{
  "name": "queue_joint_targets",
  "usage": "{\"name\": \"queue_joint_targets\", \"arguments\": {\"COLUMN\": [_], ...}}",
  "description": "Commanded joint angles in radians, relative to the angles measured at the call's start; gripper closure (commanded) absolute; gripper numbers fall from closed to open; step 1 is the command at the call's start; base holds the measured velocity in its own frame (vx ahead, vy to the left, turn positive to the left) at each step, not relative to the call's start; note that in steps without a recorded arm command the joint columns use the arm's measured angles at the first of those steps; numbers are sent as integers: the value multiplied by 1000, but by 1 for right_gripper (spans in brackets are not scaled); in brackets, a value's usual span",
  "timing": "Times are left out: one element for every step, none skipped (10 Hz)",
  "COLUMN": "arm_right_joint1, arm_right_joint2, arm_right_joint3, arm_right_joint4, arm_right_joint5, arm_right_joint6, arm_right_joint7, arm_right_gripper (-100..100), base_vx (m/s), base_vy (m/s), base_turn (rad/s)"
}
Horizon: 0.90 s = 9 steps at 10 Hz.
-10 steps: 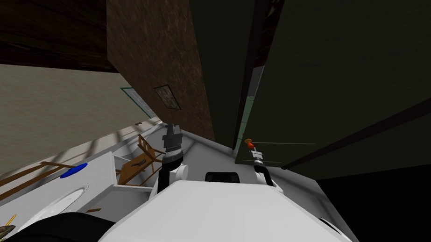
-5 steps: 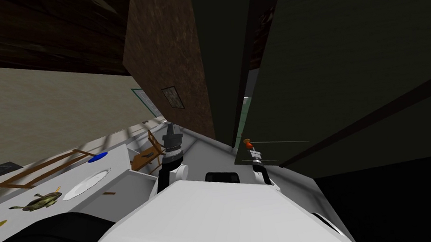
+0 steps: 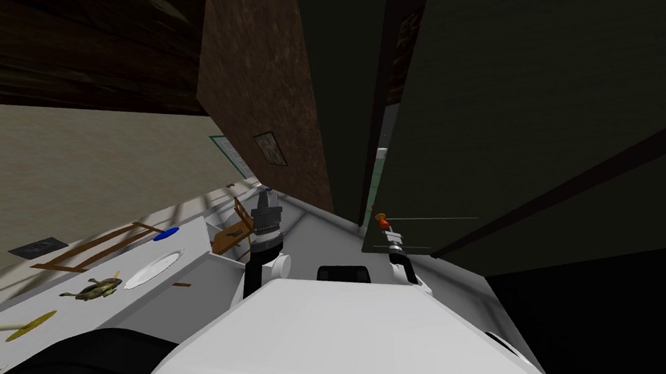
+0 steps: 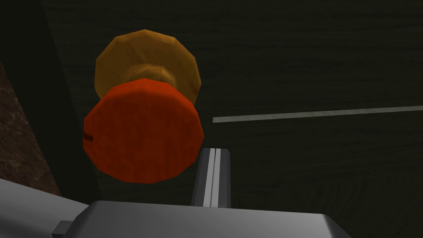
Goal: Pull the door open
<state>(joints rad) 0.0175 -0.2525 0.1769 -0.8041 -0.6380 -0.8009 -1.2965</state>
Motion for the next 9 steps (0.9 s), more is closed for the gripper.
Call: {"name": "queue_joint_targets", "arguments": {"arm_right_joint1": [-17,-20,-20,-20,-23,-23,-23,-23,-23], "arm_right_joint2": [28,32,32,32,35,35,35,35,35], "arm_right_joint3": [28,32,32,32,36,36,36,36,36], "arm_right_joint4": [8,8,8,8,7,7,7,7,7], "arm_right_joint5": [12,11,11,11,9,9,9,9,9], "arm_right_joint6": [-11,-10,-10,-10,-10,-10,-10,-10,-10], "arm_right_joint7": [-2,-4,-4,-4,-7,-7,-7,-7,-7], "arm_right_gripper": [-100,-100,-100,-100,-100,-100,-100,-100,-100], "base_vx": [-24,-39,-25,-12,-45,-43,-29,-12,0], "base_vy": [-19,-14,-17,-2,-23,-33,-5,8,-8], "base_turn": [-36,31,22,-1,33,36,15,8,-37]}}
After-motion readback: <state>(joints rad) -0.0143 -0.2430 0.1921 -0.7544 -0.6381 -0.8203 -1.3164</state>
